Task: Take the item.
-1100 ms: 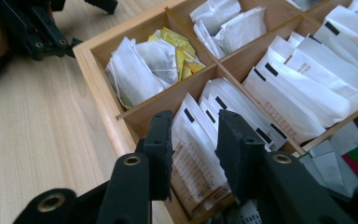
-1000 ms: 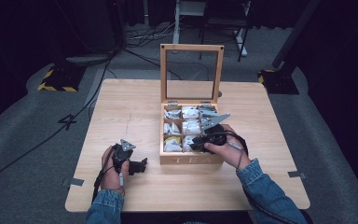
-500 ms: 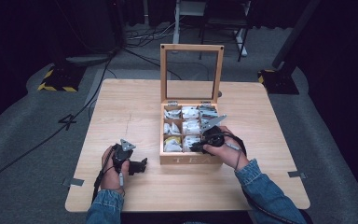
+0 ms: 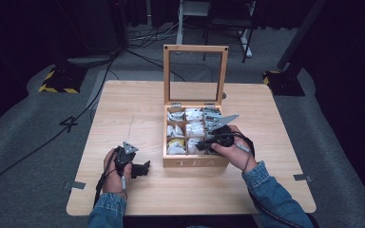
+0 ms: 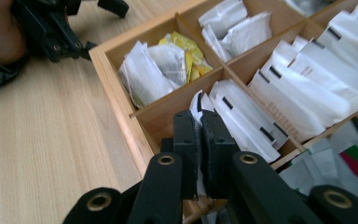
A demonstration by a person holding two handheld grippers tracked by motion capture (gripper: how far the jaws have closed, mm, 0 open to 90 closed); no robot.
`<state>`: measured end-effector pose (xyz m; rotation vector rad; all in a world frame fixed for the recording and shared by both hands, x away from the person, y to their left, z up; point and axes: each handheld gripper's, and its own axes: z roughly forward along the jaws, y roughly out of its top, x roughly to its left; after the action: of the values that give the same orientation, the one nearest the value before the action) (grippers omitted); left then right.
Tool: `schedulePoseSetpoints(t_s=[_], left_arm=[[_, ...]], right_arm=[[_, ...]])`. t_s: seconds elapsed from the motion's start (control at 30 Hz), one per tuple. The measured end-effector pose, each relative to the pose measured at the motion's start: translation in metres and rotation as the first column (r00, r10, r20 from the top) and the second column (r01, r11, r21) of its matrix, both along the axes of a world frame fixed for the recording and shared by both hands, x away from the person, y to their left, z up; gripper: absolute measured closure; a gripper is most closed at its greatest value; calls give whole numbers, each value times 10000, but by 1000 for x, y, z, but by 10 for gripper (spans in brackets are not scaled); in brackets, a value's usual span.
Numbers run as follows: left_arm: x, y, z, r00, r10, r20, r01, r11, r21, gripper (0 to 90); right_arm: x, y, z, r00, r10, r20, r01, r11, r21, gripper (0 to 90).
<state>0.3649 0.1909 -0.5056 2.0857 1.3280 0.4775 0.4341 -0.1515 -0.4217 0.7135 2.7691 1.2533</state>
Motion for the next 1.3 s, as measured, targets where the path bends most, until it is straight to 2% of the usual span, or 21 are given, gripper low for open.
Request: schedulePoseSetpoints(t_s=[0.43,0.8,0.9,1.13,1.3], left_arm=[[0,0,0,10000,2,0,-2,10000,-1,1],[0,0,0,10000,0,-3,0,10000,-3,1],[0,0,0,10000,28,7,-28,10000,-21,1],[0,0,0,10000,26,6,-26,10000,-17,1],[0,0,0,10000,10,-1,-10,10000,-24,1]], right_arm=[[-9,-12,24,9972,-355,657,279,9931,1139,865],[-18,-23,41,9930,-622,1006,441,9839,1732,865],[-21,-28,47,9900,-771,1177,526,9787,1987,865],[-25,-36,53,9840,-1072,1424,735,9719,2235,866],[-26,-49,59,9731,-1543,1711,1117,9655,2353,866]])
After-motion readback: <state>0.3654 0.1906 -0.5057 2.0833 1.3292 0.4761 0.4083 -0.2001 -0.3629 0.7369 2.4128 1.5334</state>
